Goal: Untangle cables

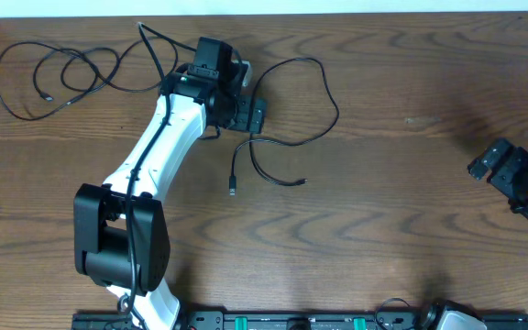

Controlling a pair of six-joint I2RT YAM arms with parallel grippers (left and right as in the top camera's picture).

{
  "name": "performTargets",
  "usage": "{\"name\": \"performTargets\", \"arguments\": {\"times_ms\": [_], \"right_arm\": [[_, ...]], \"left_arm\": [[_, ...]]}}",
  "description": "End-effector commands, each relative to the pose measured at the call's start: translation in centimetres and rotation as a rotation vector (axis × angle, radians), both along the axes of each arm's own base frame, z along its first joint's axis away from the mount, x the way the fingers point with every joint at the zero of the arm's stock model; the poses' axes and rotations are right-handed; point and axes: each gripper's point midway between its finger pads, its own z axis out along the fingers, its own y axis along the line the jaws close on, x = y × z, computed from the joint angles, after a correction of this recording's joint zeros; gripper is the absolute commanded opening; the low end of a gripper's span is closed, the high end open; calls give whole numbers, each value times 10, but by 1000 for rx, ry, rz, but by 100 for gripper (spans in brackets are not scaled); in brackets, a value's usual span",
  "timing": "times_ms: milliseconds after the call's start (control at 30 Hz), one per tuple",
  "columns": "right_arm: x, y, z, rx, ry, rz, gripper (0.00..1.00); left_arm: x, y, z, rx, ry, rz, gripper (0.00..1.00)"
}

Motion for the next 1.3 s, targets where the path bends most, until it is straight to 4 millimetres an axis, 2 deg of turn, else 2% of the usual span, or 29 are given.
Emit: {"name": "performTargets", "arguments": {"times_ms": [0, 167, 367, 467, 600, 733, 933, 1000, 1067, 1267], "right_arm": [[0, -2, 2, -10, -4, 4, 99], [0, -2, 2, -10, -4, 4, 99], [0, -2, 2, -10, -4, 4, 99], [0, -2, 2, -10, -4, 4, 99], [0, -2, 2, -10, -4, 4, 99], [0, -2, 2, -10, -4, 4, 99], [0, -2, 2, -10, -4, 4, 99], [0, -2, 2, -10, -4, 4, 99], [0, -2, 2, -10, -4, 4, 99], [0, -2, 2, -10, -4, 4, 99]], "left_arm": [[8, 18, -9, 85, -17, 59, 96], [15, 19, -6, 89, -48, 66, 96], [23, 54, -6, 161, -62, 154, 96], [24, 66, -7, 106, -35, 219, 97], [21, 70, -7, 13, 5, 219, 96], [19, 78, -8, -5, 22, 237, 96], [16, 62, -5, -79, 32, 159, 96], [16, 62, -5, -79, 32, 158, 96], [16, 61, -6, -79, 34, 156, 92], [13, 54, -13, -61, 39, 92, 91]]}}
